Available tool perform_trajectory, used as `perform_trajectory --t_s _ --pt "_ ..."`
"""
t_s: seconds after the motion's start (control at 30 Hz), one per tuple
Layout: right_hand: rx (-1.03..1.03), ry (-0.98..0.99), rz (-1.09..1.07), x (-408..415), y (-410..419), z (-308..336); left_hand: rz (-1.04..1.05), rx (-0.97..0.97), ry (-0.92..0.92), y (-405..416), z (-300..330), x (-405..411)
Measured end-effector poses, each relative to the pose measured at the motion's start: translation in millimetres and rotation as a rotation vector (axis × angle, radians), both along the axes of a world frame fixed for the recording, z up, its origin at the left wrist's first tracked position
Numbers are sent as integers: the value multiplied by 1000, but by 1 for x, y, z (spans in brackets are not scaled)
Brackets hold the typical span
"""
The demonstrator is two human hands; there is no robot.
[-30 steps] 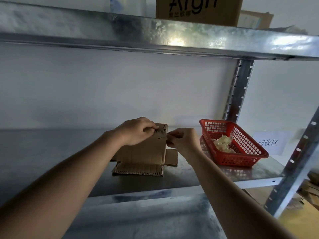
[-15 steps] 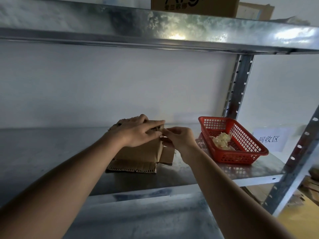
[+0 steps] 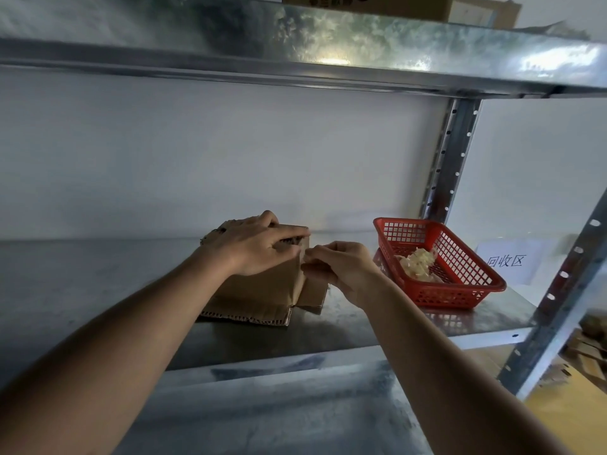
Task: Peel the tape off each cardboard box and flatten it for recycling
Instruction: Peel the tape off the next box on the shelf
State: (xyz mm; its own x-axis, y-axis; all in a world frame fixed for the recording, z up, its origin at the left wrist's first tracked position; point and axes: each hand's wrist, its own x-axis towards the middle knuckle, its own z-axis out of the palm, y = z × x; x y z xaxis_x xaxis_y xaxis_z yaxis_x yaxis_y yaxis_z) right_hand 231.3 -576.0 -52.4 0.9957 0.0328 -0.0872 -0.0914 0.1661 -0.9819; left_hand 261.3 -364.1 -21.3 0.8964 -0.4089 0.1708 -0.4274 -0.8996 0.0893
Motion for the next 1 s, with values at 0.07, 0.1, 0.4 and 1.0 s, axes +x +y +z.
perform_trajectory --t_s 0.07,0.1,0.4,1.0 --pt "-2 18 8 1 -1 1 -1 -1 -2 0 0 2" --pt "0 28 11 2 -1 1 -2 -2 -2 1 0 3" --pt "-74 99 35 8 1 3 -55 -33 -20 8 -1 6" --pt "-386 -47 -113 5 2 4 -73 -45 -48 11 -6 17"
